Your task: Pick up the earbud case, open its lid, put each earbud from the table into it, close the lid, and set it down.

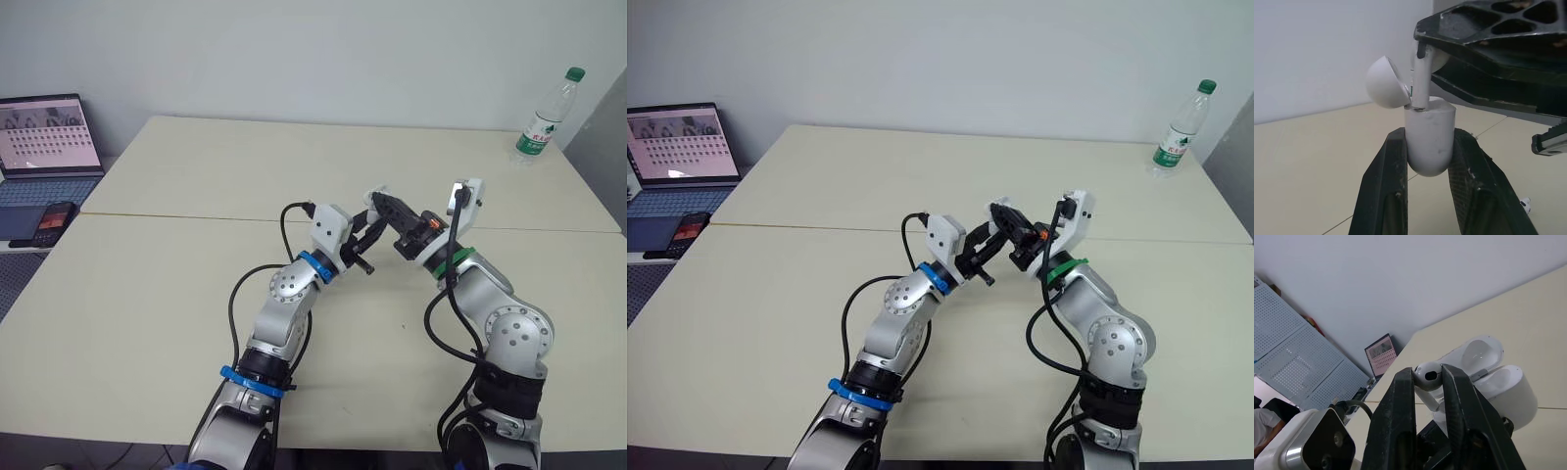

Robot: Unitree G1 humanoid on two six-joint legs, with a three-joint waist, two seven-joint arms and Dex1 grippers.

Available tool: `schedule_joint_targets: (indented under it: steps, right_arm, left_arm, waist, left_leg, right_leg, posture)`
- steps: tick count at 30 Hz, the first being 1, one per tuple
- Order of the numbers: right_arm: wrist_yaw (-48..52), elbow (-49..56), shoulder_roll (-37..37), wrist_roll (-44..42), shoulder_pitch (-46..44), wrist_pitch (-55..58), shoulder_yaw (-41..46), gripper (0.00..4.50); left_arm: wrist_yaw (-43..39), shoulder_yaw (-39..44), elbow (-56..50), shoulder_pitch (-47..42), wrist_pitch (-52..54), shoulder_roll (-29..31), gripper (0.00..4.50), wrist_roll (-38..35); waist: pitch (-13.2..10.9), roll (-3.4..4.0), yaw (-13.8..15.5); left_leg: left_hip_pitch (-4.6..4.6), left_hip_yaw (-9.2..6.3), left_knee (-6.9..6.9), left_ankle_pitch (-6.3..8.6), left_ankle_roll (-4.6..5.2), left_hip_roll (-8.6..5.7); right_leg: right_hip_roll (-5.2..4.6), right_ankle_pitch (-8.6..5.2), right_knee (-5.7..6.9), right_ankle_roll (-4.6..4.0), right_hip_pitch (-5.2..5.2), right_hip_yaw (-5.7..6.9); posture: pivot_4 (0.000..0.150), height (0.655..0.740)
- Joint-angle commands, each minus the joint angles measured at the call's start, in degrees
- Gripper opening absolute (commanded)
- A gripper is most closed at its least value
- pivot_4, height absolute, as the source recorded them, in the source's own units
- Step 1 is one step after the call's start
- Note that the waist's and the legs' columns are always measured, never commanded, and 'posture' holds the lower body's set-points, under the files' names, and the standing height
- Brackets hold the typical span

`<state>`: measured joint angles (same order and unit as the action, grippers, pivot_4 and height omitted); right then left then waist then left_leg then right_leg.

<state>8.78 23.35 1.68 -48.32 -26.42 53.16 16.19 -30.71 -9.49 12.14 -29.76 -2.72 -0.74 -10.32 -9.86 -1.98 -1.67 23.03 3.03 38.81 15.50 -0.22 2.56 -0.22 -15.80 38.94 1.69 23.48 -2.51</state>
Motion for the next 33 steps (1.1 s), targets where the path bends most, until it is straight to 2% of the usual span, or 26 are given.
schedule_joint_targets:
  steps: [1,14,15,20,24,29,33]
  right_arm:
    - [-0.37,0.37,-1.18,-1.25,-0.86,-1.42,-0.83,0.39]
    - [-0.43,0.10,-4.43,-3.08,0.58,-1.63,-2.93,0.39]
    - [-0.42,0.06,-4.71,-3.34,0.63,-1.49,-3.12,1.12]
    - [-0.13,0.26,-6.00,-4.14,0.86,-2.26,-3.53,2.87]
    - [2.70,0.42,-10.34,-3.43,0.36,-4.36,-2.93,4.29]
    - [7.68,-1.99,-19.44,-2.92,-1.49,-5.47,-0.76,4.29]
    - [14.72,-7.29,-33.30,1.40,-1.05,-2.75,-1.79,4.29]
  left_arm:
    - [-0.20,-0.35,-3.16,-0.02,-0.19,-0.86,0.74,-0.85]
    - [-0.18,-0.07,-4.18,0.28,0.81,-1.43,0.74,-1.75]
    - [-0.20,-0.08,-4.16,0.27,0.83,-1.45,0.74,-1.76]
    - [-0.22,0.07,-4.10,0.25,0.99,-1.39,0.74,-1.73]
    - [-0.27,0.40,-4.22,0.39,1.13,-0.99,0.74,-1.68]
    - [-0.69,1.00,-4.18,0.28,0.94,0.43,0.74,-1.12]
    - [-2.80,0.84,-1.96,-1.09,-2.14,5.46,0.74,2.01]
  waist:
    - [0.00,0.00,0.00]
    - [0.00,0.00,0.00]
    - [0.00,0.00,0.00]
    - [0.00,0.00,-0.03]
    - [0.00,-0.01,0.05]
    - [-0.01,-0.01,0.02]
    - [-0.02,0.01,0.03]
  left_leg:
    - [0.00,0.01,0.00,0.00,0.00,0.00]
    - [0.01,0.00,-0.02,0.00,0.00,0.00]
    - [0.01,0.00,-0.02,0.00,0.00,0.00]
    - [0.01,-0.01,-0.03,0.00,0.00,0.01]
    - [0.03,-0.01,-0.03,0.00,0.00,-0.01]
    - [0.05,0.03,-0.03,0.00,0.01,-0.04]
    - [0.02,0.00,-0.07,0.00,0.01,0.00]
  right_leg:
    - [0.00,0.00,0.00,0.00,0.00,0.00]
    - [0.00,0.00,-0.03,0.00,0.00,-0.01]
    - [0.00,0.00,-0.03,0.00,0.00,-0.01]
    - [0.01,0.00,-0.04,0.01,0.00,-0.01]
    - [0.00,-0.01,-0.08,0.01,0.00,0.00]
    - [-0.02,0.00,-0.12,0.02,0.00,0.00]
    - [0.02,0.00,-0.11,0.01,0.00,-0.01]
  posture:
    - [0.150,0.7362]
    - [0.150,0.7362]
    - [0.150,0.7362]
    - [0.150,0.7362]
    - [0.150,0.7362]
    - [0.150,0.7362]
    - [0.150,0.7362]
